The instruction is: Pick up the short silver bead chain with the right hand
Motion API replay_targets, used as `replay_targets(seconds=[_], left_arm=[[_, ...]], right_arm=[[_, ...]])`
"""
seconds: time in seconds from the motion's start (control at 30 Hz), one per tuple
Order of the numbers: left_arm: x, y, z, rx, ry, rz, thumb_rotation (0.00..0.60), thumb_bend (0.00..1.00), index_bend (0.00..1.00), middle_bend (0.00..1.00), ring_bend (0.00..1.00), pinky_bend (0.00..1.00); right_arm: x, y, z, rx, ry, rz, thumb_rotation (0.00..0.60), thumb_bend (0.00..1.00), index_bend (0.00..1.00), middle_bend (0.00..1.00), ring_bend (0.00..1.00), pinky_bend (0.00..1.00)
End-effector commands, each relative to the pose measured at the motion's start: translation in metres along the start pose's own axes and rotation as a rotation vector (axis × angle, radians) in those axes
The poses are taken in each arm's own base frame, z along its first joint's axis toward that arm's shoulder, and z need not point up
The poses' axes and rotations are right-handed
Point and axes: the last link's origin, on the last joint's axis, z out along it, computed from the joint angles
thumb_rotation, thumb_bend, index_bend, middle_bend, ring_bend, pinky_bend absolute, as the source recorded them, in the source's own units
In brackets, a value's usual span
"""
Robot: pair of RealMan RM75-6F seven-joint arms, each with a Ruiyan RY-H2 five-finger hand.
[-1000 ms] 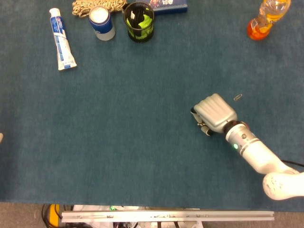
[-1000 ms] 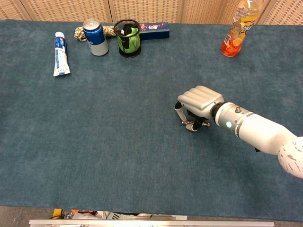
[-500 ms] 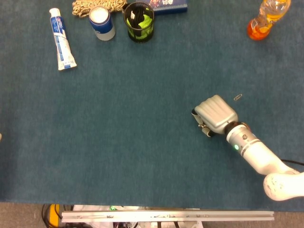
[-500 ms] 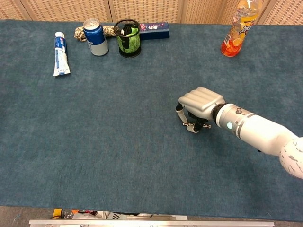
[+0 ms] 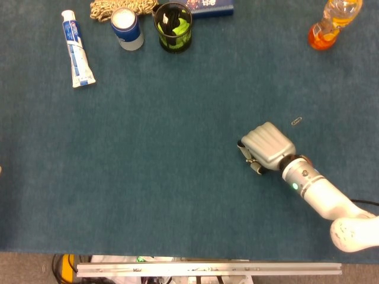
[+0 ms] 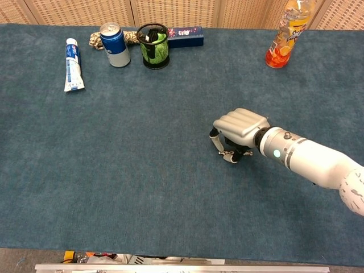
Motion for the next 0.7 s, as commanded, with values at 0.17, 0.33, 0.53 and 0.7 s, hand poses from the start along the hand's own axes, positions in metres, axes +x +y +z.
replay_targets(seconds=[0.17, 0.33, 0.53, 0.7], left_arm=[[0.001, 0.0, 0.0, -0.002, 0.004, 0.0, 0.6, 0.17, 0.0, 0.0, 0.0, 0.0], [0.001, 0.0, -0.001, 0.001, 0.005, 0.0, 0.6, 0.17, 0.0, 0.0, 0.0, 0.0], [0.004, 0.0, -0.002, 0.0, 0.009, 0.003, 0.6, 0.17, 0.0, 0.0, 0.0, 0.0], [0.006, 0.0, -0.003, 0.003, 0.017, 0.005, 0.6, 0.17, 0.0, 0.0, 0.0, 0.0]], right_arm=[[0.004, 0.002, -0.005, 0.004, 0.018, 0.021, 0.6, 0.53, 0.65, 1.0, 1.0, 1.0], [0.009, 0.01, -0.011, -0.009, 0.039, 0.049, 0.6, 0.54, 0.66, 1.0, 1.0, 1.0], [0.02, 0.025, -0.024, -0.028, 0.095, 0.09, 0.6, 0.54, 0.66, 1.0, 1.0, 1.0], [0.032, 0.039, -0.033, -0.049, 0.162, 0.117, 0.6, 0.54, 0.66, 1.0, 1.0, 1.0]])
